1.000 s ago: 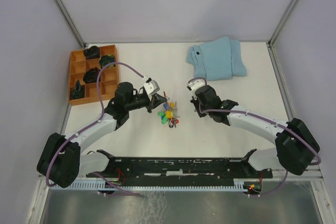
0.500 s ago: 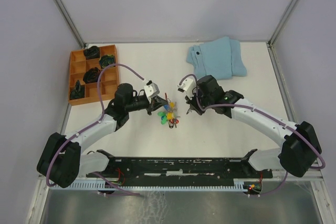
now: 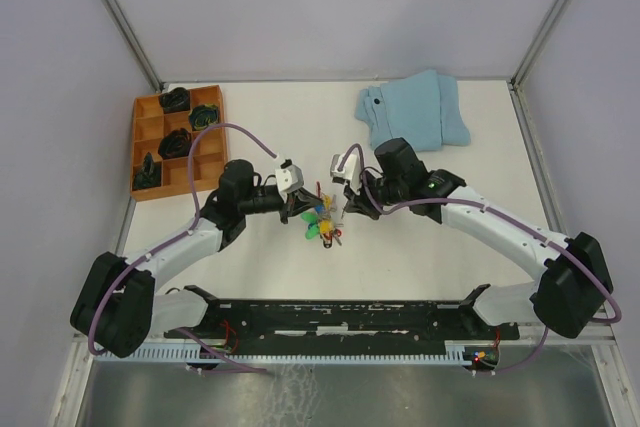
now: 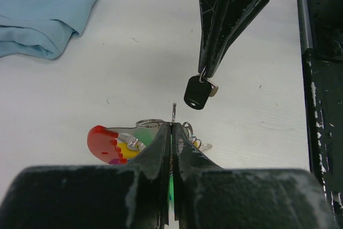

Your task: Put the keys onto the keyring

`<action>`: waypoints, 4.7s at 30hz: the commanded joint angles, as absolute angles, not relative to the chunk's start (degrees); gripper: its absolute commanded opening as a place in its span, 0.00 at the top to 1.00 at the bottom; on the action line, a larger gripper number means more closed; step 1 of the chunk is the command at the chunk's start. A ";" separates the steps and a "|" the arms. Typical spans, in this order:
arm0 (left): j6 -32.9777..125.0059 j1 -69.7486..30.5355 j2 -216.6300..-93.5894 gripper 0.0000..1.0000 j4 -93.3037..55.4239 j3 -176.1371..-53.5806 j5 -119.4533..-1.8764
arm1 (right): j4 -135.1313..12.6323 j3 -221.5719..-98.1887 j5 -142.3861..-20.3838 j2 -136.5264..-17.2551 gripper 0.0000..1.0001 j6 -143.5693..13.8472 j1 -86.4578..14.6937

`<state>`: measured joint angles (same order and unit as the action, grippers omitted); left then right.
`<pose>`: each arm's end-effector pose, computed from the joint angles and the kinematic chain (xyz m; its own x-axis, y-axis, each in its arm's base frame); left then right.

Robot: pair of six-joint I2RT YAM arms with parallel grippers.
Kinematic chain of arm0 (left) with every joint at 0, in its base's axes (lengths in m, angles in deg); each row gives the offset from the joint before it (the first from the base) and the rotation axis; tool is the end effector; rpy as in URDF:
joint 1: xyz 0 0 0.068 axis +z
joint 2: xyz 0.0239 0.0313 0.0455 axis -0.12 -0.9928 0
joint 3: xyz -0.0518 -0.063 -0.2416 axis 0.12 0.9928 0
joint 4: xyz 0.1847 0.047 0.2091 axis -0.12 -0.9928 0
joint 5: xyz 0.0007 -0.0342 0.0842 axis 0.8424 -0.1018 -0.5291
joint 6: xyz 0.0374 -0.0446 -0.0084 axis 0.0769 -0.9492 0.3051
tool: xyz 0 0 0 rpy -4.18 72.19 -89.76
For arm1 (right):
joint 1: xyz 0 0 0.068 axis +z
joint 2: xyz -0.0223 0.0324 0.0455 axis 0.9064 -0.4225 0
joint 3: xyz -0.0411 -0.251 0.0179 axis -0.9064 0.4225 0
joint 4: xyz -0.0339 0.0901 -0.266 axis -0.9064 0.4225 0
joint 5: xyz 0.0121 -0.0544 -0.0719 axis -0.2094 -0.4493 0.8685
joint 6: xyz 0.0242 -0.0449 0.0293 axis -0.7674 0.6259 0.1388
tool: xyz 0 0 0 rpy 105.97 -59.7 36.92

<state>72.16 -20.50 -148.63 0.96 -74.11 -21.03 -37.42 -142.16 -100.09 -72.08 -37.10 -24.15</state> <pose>0.2336 -0.1565 0.1997 0.0076 0.1861 -0.9825 0.9726 0.2268 0.0504 0.2274 0.2217 0.2485 -0.1821 -0.5811 -0.7932 -0.9612 0.2751 0.0191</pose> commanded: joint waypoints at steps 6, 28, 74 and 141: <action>76.83 -20.49 -149.30 0.97 2.43 -75.63 -14.82 | -40.95 -146.71 -102.59 -72.98 0.99 -32.78 -22.79; 77.98 -20.46 -150.37 0.97 0.67 -76.72 -12.90 | -37.09 -150.24 -105.93 -77.51 0.99 -28.87 -21.59; 77.55 -20.45 -150.41 0.97 0.67 -76.97 -11.41 | -36.14 -150.68 -105.41 -78.55 0.99 -29.29 -21.06; 77.98 -20.47 -150.72 0.97 -0.83 -77.85 -11.01 | -30.94 -152.71 -102.14 -78.84 0.99 -27.62 -20.89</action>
